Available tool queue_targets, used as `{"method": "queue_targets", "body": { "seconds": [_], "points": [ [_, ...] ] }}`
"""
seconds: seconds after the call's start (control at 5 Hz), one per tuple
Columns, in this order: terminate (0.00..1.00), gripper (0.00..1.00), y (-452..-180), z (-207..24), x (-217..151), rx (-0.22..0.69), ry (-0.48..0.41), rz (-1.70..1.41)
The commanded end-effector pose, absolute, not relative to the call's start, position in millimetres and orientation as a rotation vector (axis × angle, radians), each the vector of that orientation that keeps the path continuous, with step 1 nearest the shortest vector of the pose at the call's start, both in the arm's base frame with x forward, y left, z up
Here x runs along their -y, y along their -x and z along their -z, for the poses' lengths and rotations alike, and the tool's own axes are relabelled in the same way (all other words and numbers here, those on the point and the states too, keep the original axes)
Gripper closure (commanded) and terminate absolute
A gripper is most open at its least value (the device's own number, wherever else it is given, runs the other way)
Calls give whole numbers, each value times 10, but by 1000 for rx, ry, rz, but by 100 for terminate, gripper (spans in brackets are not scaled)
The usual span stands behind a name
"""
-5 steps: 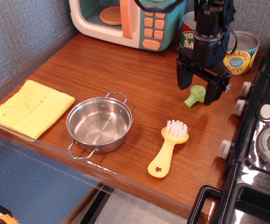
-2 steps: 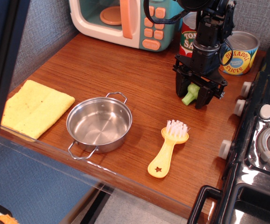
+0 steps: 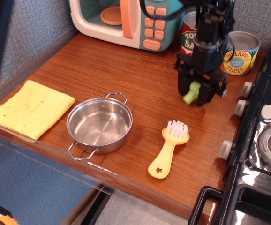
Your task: Move broccoli below microwave
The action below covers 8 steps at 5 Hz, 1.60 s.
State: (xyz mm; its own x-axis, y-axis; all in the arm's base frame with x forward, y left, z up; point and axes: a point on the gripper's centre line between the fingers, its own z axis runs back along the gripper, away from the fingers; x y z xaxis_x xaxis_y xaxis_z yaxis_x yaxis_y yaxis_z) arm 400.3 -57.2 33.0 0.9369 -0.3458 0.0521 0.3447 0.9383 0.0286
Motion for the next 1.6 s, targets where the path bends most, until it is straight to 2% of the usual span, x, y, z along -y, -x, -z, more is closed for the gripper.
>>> {"method": "queue_targets", "body": {
  "seconds": [0.0, 0.4, 0.6, 0.8, 1.0, 1.2, 1.4],
  "points": [
    [0, 100, -4150, -1093, -229, 229, -60, 113],
    [0, 100, -3980, -957, -1221, 205, -93, -78],
    [0, 100, -3874, -803, -1721, 210, -87, -81],
    [0, 100, -3820, -605, -2002, 215, -68, -40],
    [0, 100, -3862, -387, -2058, 173, -65, 48],
    [0, 100, -3872, -309, -2018, 143, -33, 57],
    [0, 0, -3877, -325, -1965, 128, -36, 49]
  ]
}}
